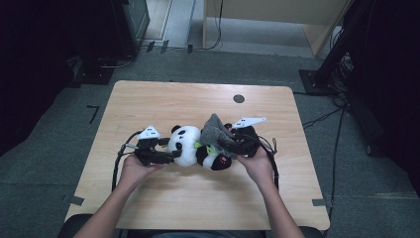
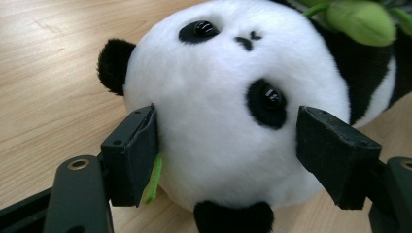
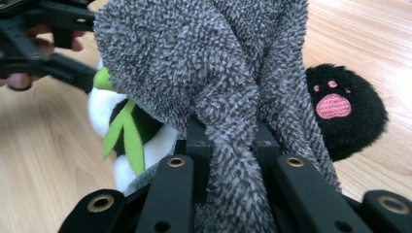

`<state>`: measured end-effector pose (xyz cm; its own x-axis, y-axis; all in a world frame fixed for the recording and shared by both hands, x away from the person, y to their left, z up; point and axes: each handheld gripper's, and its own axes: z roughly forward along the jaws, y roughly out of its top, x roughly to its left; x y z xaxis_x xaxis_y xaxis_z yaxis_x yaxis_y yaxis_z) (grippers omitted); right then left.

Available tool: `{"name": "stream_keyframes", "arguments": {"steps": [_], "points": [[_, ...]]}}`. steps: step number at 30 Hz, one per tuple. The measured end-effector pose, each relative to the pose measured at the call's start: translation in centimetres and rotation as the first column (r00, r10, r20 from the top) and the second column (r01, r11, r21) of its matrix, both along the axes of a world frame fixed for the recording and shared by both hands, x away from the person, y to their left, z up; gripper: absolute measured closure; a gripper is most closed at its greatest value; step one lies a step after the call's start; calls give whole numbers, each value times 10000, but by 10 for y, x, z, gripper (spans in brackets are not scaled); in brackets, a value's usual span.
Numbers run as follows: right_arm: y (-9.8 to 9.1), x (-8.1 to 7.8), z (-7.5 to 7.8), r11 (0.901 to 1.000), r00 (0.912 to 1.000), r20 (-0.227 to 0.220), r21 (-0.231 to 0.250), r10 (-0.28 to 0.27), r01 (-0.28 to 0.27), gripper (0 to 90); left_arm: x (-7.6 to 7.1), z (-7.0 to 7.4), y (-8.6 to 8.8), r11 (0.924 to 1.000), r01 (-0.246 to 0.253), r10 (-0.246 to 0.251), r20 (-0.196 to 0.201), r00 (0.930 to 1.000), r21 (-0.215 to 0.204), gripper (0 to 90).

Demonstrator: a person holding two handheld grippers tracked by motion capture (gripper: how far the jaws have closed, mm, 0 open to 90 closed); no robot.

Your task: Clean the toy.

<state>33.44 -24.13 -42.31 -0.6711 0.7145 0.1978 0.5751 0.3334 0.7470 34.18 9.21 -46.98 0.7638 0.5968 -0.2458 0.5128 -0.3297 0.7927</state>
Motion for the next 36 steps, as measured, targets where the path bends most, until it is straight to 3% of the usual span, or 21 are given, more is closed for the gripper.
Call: {"name": "stream_keyframes", "arguments": {"steps": [8, 10, 13, 17, 19, 21, 24, 29, 33, 36], "points": [[-6, 16, -3, 9997, 9998, -73, 168, -199, 200, 769, -5, -10, 4, 9996, 186, -186, -23, 9998, -226, 232], [-8, 20, -5, 9992, 9997, -123, 335, -223, 227, 768, -5, -14, 0, 9999, 111, -108, 213, 9997, -124, 207], [-11, 28, -7, 9983, 9992, -284, 511, -266, 281, 768, -2, -19, -5, 9993, -13, 34, 563, 9984, -382, 164], [-12, 34, -8, 9978, 9988, -382, 577, -298, 320, 768, 3, -26, -10, 9967, -200, 248, 618, 9978, -781, 111], [-11, 35, -9, 9978, 9989, -388, 601, -250, 273, 768, 4, -29, -12, 9971, -213, 269, 750, 9968, -737, 91], [-11, 35, -9, 9979, 9989, -376, 580, -269, 291, 767, 5, -31, -13, 9967, -296, 363, 885, 9954, -751, 96], [-10, 34, -7, 9980, 9986, -424, 541, -318, 341, 768, 4, -32, -13, 9974, -464, 521, 1086, 9927, -546, 177], [-6, 27, 15, 9975, 9986, 195, 522, -485, 474, 773, 1, -31, -11, 9950, -690, 748, 812, 9939, -721, 320], [6, 22, 41, 9997, 9962, 840, 116, -216, 207, 772, -2, -29, -13, 9956, -765, 816, 1015, 9915, -534, 375], [25, 23, 57, 9998, 9946, 1023, 131, 163, -177, 770, -3, -28, -13, 9958, -796, 842, 1089, 9905, -456, 392]]}}
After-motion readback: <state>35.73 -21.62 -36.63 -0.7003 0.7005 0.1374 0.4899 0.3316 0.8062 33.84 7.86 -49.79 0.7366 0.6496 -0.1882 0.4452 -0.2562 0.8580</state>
